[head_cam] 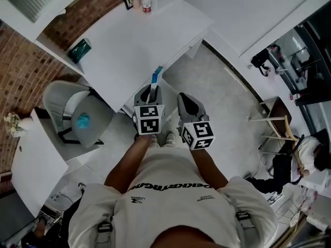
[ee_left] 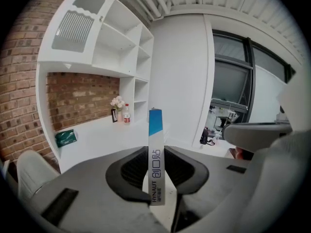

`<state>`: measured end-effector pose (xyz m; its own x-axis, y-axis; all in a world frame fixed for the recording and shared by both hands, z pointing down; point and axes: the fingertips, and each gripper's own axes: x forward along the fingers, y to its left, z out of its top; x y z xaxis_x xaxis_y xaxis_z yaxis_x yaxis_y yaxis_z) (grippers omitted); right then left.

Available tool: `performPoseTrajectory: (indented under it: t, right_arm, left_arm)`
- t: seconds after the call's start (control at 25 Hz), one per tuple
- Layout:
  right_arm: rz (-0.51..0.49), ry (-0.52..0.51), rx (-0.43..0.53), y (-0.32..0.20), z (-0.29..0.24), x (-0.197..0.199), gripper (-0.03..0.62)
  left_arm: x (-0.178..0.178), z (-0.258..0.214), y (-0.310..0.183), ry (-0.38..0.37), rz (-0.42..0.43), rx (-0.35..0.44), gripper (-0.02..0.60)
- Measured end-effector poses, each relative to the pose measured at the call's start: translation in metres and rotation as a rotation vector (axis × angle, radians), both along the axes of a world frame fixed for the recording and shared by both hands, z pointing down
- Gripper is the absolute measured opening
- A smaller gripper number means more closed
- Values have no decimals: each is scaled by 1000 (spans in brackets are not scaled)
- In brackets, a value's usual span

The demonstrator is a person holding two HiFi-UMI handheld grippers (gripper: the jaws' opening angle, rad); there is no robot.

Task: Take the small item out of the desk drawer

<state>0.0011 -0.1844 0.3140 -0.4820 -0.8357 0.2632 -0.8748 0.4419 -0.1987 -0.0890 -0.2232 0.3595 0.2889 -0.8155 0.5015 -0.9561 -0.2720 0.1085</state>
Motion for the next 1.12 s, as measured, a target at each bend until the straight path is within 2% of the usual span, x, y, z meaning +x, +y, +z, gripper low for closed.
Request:
performPoseTrajectory:
  t: [0.12, 0.64, 1.12]
  right_arm:
    - [-10, -14, -2, -3, -7, -3, 0]
    - [4, -9, 92, -9, -46, -2, 0]
    - [-10, -22, 136, -11, -62, -2, 0]
  left_arm:
    - [1, -22, 0, 30, 8, 49, 91]
    - [-9, -99, 13, 58, -10, 260, 91]
    - [-7, -124, 25, 67, -18, 347, 91]
